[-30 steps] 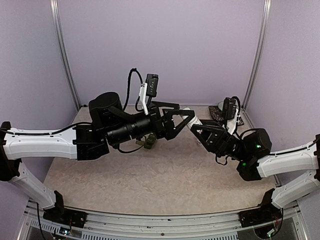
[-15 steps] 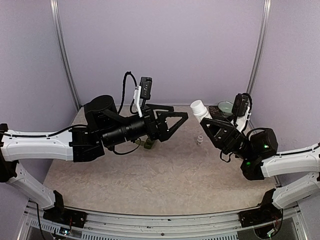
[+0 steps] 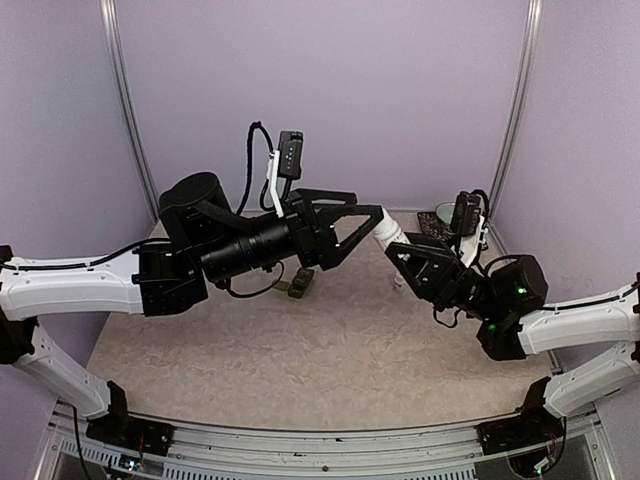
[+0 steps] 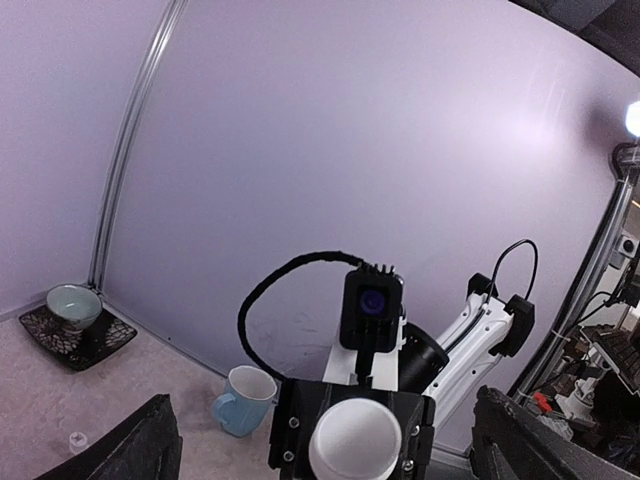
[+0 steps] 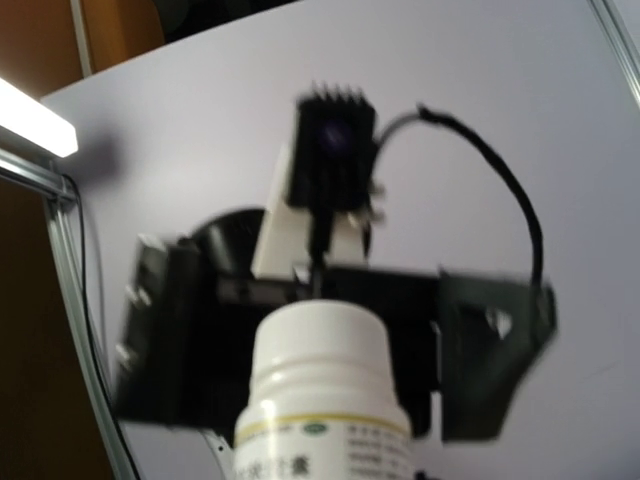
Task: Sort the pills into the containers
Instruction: Screw the lid of the pill bottle onto the pill bottle.
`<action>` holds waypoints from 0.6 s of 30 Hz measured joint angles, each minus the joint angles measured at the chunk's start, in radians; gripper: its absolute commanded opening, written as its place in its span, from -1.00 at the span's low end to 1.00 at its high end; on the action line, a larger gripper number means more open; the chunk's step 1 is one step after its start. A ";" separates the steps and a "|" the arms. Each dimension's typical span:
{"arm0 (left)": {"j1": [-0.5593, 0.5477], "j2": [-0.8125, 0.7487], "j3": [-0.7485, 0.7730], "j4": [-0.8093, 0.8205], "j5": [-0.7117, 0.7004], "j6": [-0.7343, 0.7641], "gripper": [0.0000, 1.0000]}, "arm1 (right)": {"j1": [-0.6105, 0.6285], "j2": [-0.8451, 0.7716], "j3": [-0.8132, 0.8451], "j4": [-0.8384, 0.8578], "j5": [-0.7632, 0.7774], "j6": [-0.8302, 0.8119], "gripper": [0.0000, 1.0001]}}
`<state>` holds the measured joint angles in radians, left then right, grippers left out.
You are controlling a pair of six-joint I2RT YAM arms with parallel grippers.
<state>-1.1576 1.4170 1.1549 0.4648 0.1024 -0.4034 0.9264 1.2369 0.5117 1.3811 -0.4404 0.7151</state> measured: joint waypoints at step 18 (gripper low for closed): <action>0.003 0.106 0.077 0.011 0.013 0.011 0.98 | 0.000 0.024 0.031 -0.008 -0.046 -0.015 -1.00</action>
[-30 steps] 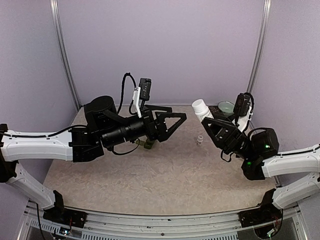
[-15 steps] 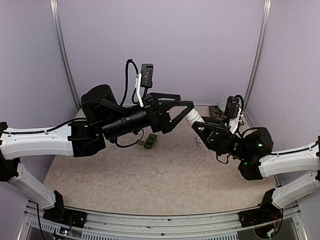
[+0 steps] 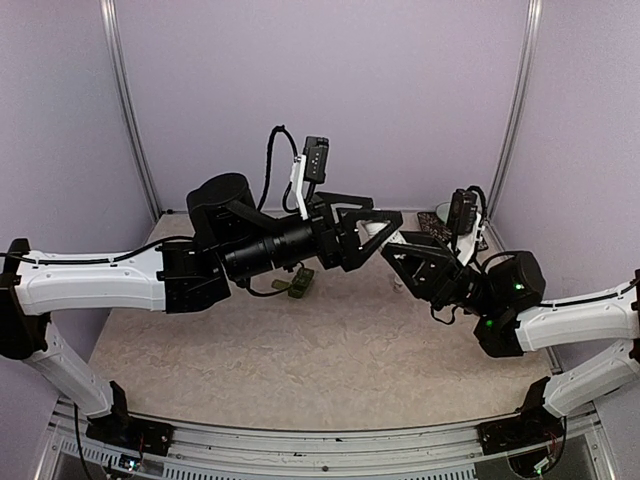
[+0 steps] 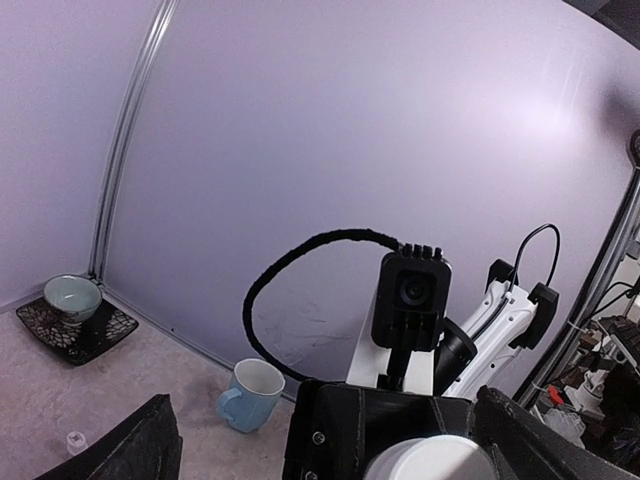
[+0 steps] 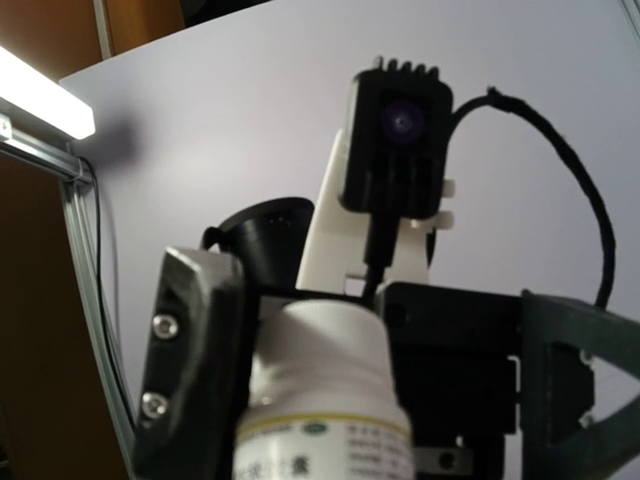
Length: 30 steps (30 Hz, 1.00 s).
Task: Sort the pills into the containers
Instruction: Screw the lid of the pill bottle onto the pill bottle.
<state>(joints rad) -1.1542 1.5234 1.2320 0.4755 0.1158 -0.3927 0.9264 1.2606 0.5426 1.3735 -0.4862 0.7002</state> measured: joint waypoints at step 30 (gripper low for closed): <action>0.054 -0.086 -0.138 0.034 -0.022 -0.023 0.98 | 0.000 -0.108 -0.024 0.026 0.029 -0.012 -1.00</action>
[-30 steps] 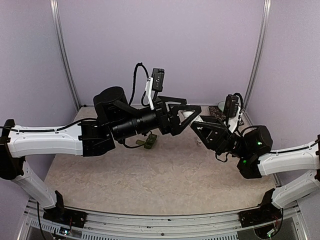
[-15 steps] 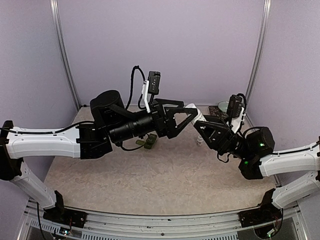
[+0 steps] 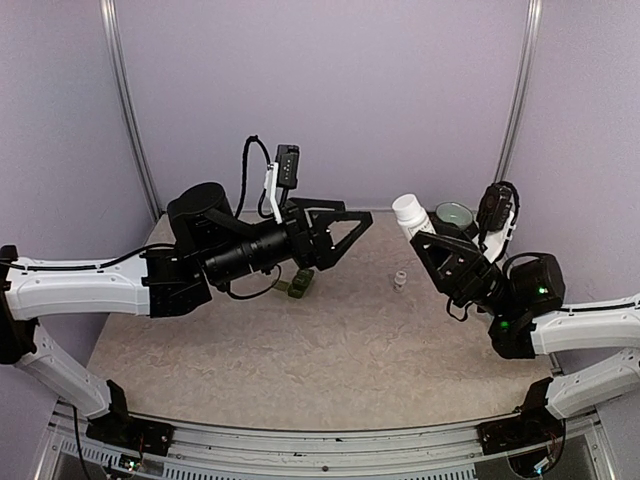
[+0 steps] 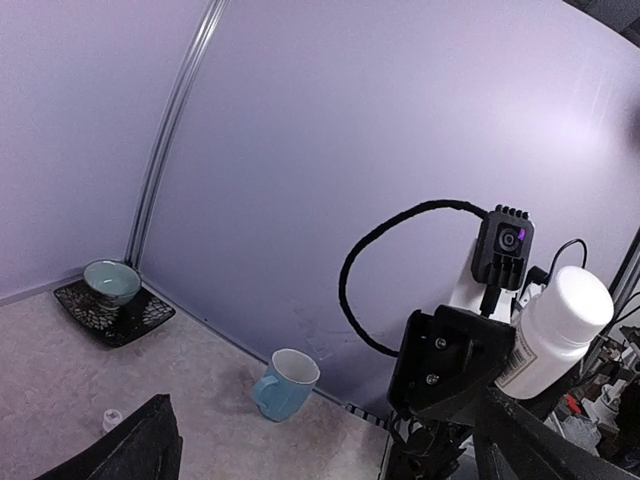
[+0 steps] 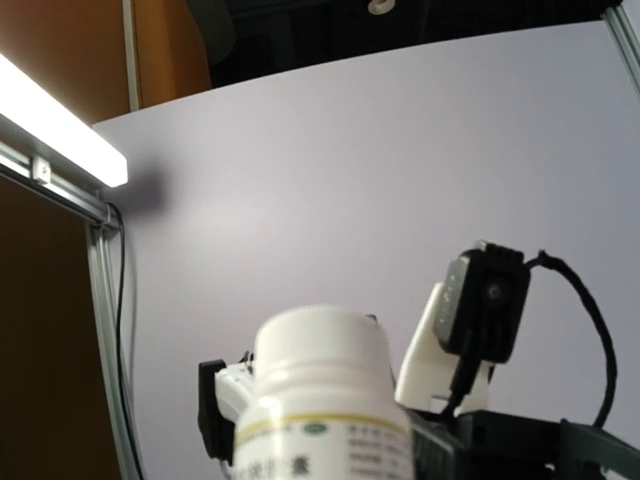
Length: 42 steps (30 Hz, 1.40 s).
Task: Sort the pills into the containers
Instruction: Screw the lid of the pill bottle onto the pill bottle.
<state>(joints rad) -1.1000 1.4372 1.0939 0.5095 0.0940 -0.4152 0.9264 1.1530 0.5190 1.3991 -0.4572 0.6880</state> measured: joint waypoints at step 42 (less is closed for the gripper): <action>-0.040 0.106 0.162 0.006 0.031 0.052 0.96 | 0.002 0.087 0.008 -0.037 -0.056 -0.023 -1.00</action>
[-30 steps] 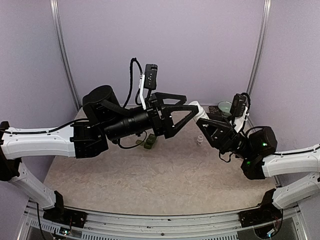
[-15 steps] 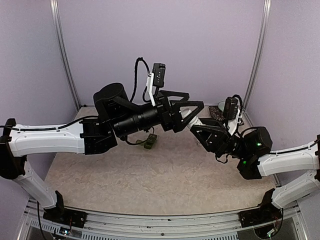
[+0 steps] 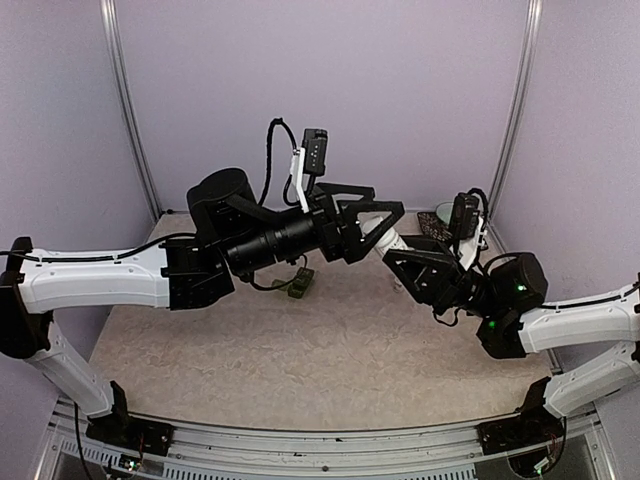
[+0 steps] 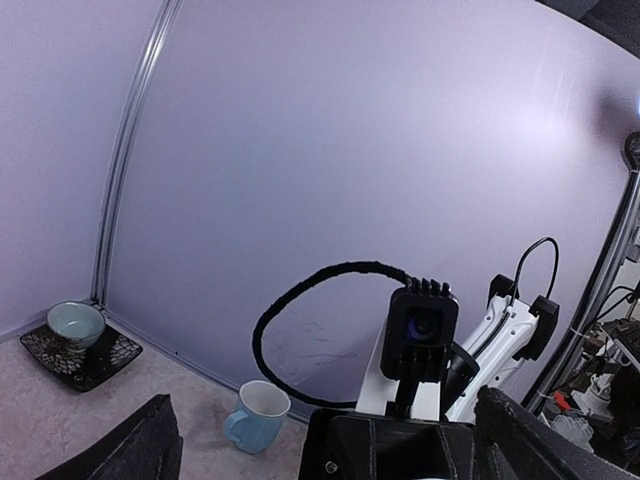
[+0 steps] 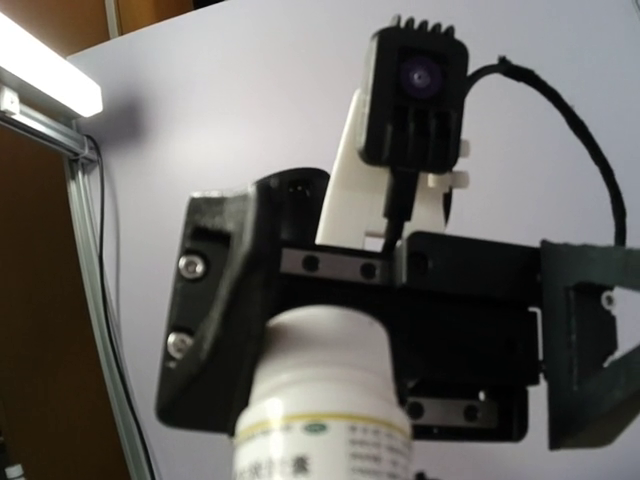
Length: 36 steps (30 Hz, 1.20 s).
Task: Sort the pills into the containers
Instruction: Screw the lid of the pill bottle onto the pill bottle.
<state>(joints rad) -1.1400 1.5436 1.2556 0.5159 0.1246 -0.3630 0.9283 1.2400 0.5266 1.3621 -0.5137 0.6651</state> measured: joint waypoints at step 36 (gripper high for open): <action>0.018 -0.100 -0.152 0.025 -0.025 -0.015 0.86 | 0.000 -0.150 -0.002 -0.090 0.048 -0.042 -1.00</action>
<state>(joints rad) -1.1225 1.4433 1.1034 0.5407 0.0998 -0.3782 0.9283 1.0897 0.5247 1.2716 -0.4660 0.6231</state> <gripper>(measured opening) 0.934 0.311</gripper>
